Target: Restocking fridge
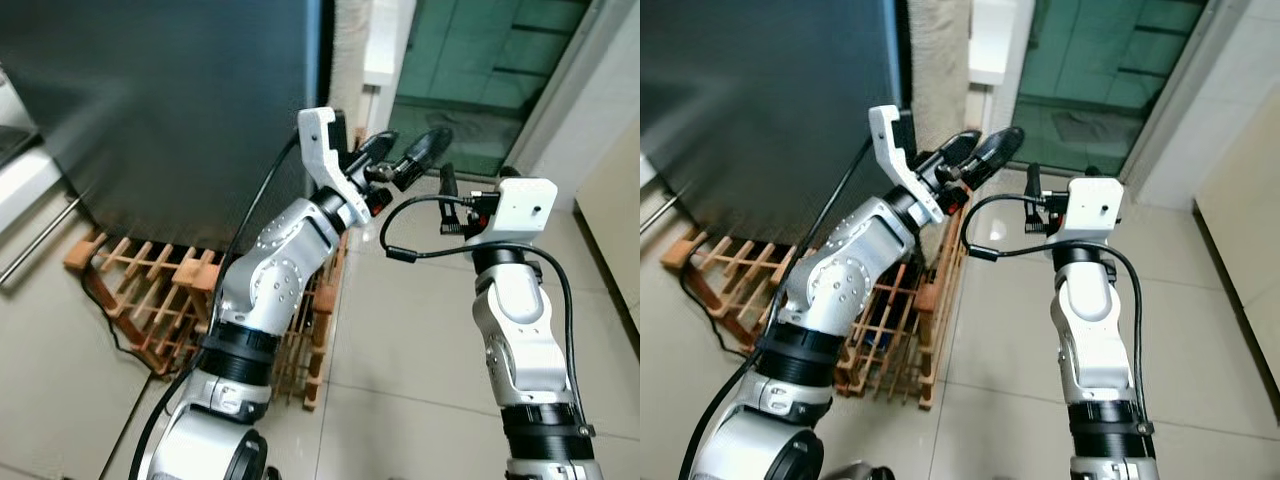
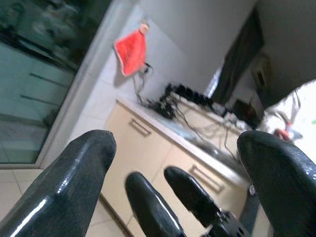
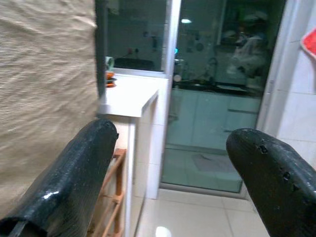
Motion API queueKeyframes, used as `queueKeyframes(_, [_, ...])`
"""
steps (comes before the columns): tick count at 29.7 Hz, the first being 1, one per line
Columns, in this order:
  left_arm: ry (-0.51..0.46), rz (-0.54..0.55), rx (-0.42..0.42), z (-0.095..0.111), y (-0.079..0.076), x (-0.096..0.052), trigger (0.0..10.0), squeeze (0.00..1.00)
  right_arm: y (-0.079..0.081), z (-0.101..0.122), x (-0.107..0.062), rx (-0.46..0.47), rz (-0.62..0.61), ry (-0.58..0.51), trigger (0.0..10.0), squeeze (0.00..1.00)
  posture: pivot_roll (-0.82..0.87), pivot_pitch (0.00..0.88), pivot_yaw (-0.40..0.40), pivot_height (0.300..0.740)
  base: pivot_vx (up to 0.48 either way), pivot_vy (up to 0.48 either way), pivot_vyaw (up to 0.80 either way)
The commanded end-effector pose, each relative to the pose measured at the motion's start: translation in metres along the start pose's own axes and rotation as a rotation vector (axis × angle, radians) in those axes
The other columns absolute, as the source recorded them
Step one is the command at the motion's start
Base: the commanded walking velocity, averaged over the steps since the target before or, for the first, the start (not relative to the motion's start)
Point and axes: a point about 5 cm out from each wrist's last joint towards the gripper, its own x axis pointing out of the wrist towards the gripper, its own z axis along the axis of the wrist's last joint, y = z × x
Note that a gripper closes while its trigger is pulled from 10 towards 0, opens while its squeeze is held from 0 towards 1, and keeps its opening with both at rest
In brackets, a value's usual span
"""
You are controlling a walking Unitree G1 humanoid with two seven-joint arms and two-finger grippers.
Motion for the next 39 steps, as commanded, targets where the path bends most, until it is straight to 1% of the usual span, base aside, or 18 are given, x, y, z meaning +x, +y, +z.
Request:
queueKeyframes(1, [-0.029,0.039,0.014,-0.002,-0.006,0.011,10.0,0.0,-0.003,0.0,0.0,-0.008,-0.015,-0.007,10.0,0.0,-0.15,0.0,0.019,0.74,0.0,0.0,0.0])
queueKeyframes(2, [-0.033,0.174,0.079,0.001,0.015,0.002,10.0,0.0,-0.002,0.0,0.001,-0.006,-0.013,-0.008,10.0,0.0,-0.14,0.0,0.018,0.74,0.0,0.0,0.0])
queueKeyframes(3, [-0.033,0.174,0.079,0.001,0.015,0.002,10.0,0.0,-0.002,0.0,0.001,-0.006,-0.013,-0.008,10.0,0.0,-0.14,0.0,0.018,0.74,0.0,0.0,0.0])
queueKeyframes(4, [-0.066,0.27,0.13,0.011,0.028,-0.008,10.0,0.0,-0.001,0.0,0.001,-0.005,-0.01,-0.008,10.0,0.0,-0.14,0.0,0.018,0.74,0.0,0.0,0.0])
queueKeyframes(5, [-0.066,0.27,0.13,0.011,0.028,-0.008,10.0,0.0,-0.001,0.0,0.001,-0.005,-0.01,-0.008,10.0,0.0,-0.14,0.0,0.018,0.74,0.0,0.0,0.0])
queueKeyframes(7, [-0.121,0.338,0.152,0.024,0.036,-0.018,10.0,0.0,0.0,-0.001,0.001,-0.004,-0.008,-0.008,10.0,0.0,-0.14,0.0,0.018,0.74,0.0,0.0,0.0])
queueKeyframes(9, [-0.169,0.374,0.193,0.036,0.039,-0.028,10.0,0.0,0.0,-0.001,0.0,-0.001,-0.004,-0.006,10.0,0.0,-0.14,0.0,0.018,0.74,0.0,0.0,0.0])
queueKeyframes(11, [-0.182,0.384,0.204,0.04,0.039,-0.031,10.0,0.0,0.0,-0.002,-0.001,0.0,-0.003,-0.006,10.0,0.0,-0.14,0.0,0.018,0.74,0.0,0.0,0.0])
queueKeyframes(13, [-0.226,0.391,0.237,0.05,0.034,-0.045,10.0,0.0,0.002,-0.003,-0.003,0.003,0.008,0.0,10.0,0.0,-0.12,0.0,0.006,0.74,0.0,0.0,0.0])
queueKeyframes(15, [-0.233,0.381,0.249,0.053,0.031,-0.048,10.0,0.0,0.002,-0.004,-0.003,0.003,0.011,0.002,10.0,0.0,-0.12,0.0,0.006,0.74,0.0,0.0,0.0])
queueKeyframes(22, [-0.189,0.293,0.238,0.051,0.019,-0.052,10.0,0.0,0.002,-0.004,-0.002,0.001,0.019,0.005,10.0,0.0,-0.11,0.0,-0.003,0.74,0.0,0.0,0.0])
queueKeyframes(25, [-0.104,0.275,0.232,0.035,0.017,-0.059,10.0,0.0,0.001,-0.005,-0.001,-0.002,0.018,0.006,10.0,0.0,-0.11,0.0,-0.007,0.74,0.0,0.0,0.0])
queueKeyframes(28, [-0.077,0.298,0.239,0.027,0.019,-0.058,10.0,0.0,0.001,-0.005,0.0,-0.003,0.017,0.007,10.0,0.0,-0.11,0.0,-0.007,0.74,0.0,0.0,0.0])
queueKeyframes(30, [-0.078,0.346,0.265,0.024,0.024,-0.057,10.0,0.0,0.001,-0.006,0.0,-0.004,0.015,0.009,10.0,0.0,-0.11,0.0,-0.009,0.74,0.0,0.0,0.0])
queueKeyframes(31, [-0.074,0.416,0.298,0.022,0.033,-0.057,10.0,0.0,0.002,-0.006,0.001,-0.002,0.007,0.009,10.0,0.0,-0.11,0.0,-0.009,0.74,0.0,0.0,0.0])
queueKeyframes(32, [-0.074,0.416,0.298,0.022,0.033,-0.057,10.0,0.0,0.002,-0.006,0.001,-0.002,0.007,0.009,10.0,0.0,-0.11,0.0,-0.009,0.74,0.0,0.0,0.0])
queueKeyframes(36, [-0.052,0.579,0.358,0.017,0.06,-0.063,10.0,0.0,0.007,-0.006,0.002,0.016,0.01,0.007,10.0,0.0,-0.11,0.0,-0.008,0.74,0.0,0.0,0.0])
queueKeyframes(39, [-0.037,0.617,0.366,0.015,0.067,-0.065,10.0,0.0,0.01,-0.006,0.002,0.023,0.018,0.007,10.0,0.0,-0.12,0.0,-0.004,0.74,0.0,0.0,0.0])
